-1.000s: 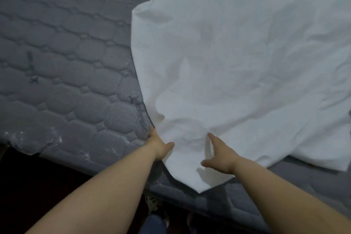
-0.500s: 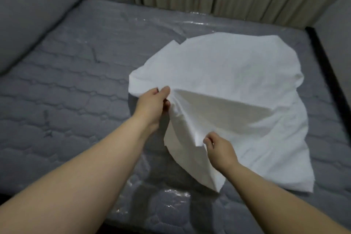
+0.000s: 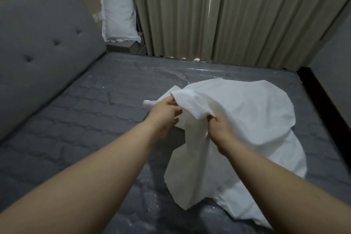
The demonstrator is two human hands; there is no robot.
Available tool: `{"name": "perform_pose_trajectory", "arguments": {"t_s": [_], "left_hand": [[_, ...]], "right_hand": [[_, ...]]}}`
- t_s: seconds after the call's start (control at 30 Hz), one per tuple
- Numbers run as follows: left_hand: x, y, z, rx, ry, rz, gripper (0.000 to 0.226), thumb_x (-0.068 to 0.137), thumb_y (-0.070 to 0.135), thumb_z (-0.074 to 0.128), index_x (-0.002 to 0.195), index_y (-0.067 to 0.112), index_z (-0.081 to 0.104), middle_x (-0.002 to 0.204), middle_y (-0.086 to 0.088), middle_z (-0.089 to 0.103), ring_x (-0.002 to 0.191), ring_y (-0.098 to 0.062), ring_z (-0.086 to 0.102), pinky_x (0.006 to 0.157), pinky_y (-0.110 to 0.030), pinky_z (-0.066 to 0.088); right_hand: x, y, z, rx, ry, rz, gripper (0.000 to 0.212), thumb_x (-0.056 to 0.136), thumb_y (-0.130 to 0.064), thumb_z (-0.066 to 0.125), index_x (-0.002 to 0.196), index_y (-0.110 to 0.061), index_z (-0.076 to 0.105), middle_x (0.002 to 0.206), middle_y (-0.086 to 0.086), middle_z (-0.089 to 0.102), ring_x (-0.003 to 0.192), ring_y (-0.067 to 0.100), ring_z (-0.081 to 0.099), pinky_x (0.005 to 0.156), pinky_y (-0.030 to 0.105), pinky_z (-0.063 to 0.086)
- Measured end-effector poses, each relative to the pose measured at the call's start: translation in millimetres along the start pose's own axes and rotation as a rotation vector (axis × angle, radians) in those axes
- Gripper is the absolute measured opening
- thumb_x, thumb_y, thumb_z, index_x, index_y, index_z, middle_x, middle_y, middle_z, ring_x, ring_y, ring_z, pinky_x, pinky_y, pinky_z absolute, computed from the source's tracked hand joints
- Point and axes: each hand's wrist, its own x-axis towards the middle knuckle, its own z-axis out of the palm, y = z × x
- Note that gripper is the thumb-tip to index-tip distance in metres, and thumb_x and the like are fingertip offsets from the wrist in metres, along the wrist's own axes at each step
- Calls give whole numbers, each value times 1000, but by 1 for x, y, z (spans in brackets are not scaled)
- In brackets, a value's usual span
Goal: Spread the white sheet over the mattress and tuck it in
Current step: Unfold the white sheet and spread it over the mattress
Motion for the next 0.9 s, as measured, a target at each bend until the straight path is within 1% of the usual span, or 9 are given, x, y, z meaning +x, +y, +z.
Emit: {"name": "perform_pose_trajectory", "arguments": {"t_s": [0.13, 0.23, 0.3, 0.43, 0.57, 0.63, 0.7, 0.8, 0.9], "left_hand": [[4, -54, 10, 545, -23, -171, 31, 85, -1, 57, 115, 4, 63, 120, -17, 61, 101, -25, 57, 84, -37, 49], [3, -74, 44, 482, -142, -241, 66, 86, 16, 67, 144, 12, 37, 141, -9, 46, 124, -27, 49, 100, -31, 42], [4, -71, 69, 450, -198, -190, 60, 91, 20, 63, 145, 17, 37, 142, -6, 45, 128, -26, 45, 96, -28, 40], [12, -68, 93, 645, -109, -14, 20, 94, 20, 55, 106, 13, 70, 111, -7, 66, 104, -25, 59, 87, -29, 47], [8, -54, 77, 762, 26, 166, 22, 94, 30, 56, 93, 17, 73, 97, -2, 70, 95, -21, 61, 75, -25, 41], [3, -38, 76, 798, 21, 285, 22, 94, 31, 56, 95, 17, 74, 97, 2, 71, 95, -16, 61, 75, -22, 38], [-3, -19, 78, 793, 74, 376, 22, 93, 29, 57, 93, 15, 75, 93, 1, 72, 92, -17, 63, 76, -23, 42], [-3, 17, 72, 540, 238, 405, 23, 90, 27, 59, 85, 11, 74, 79, -4, 71, 84, -26, 66, 80, -37, 55], [-2, 55, 69, 325, 322, 374, 24, 81, 33, 59, 68, 14, 66, 63, -4, 61, 70, -26, 57, 70, -37, 49]], "right_hand": [[12, -23, -48, 315, 31, 22, 43, 96, -36, 43, 95, 3, 62, 92, 11, 65, 85, 24, 57, 72, 32, 43], [9, -43, -71, 389, -83, 43, 44, 97, -35, 46, 95, 7, 59, 85, 12, 56, 78, 22, 53, 67, 30, 40], [10, -42, -79, 386, -94, 42, 42, 98, -34, 46, 95, 5, 58, 86, 15, 55, 78, 22, 52, 68, 29, 39], [24, -20, -96, 315, 32, 45, 56, 95, -41, 47, 106, 14, 52, 101, 37, 56, 80, 32, 57, 73, 38, 45], [42, 7, -119, -159, 271, 7, 50, 98, -42, 39, 74, 1, 50, 67, 8, 50, 75, 31, 50, 61, 34, 34], [47, 17, -126, -281, 318, 18, 46, 99, -43, 36, 72, -7, 45, 69, 4, 48, 77, 30, 48, 60, 33, 30], [53, 15, -125, -246, 332, 27, 38, 97, -44, 39, 90, -9, 51, 89, 6, 57, 91, 32, 54, 71, 34, 38], [41, -3, -115, -184, 422, -203, 47, 91, -48, 46, 117, -9, 49, 117, 12, 54, 110, 30, 51, 92, 40, 41], [4, -23, -95, -191, 317, -611, 52, 82, -51, 57, 108, -7, 52, 102, 6, 53, 93, 21, 50, 83, 32, 40]]}}
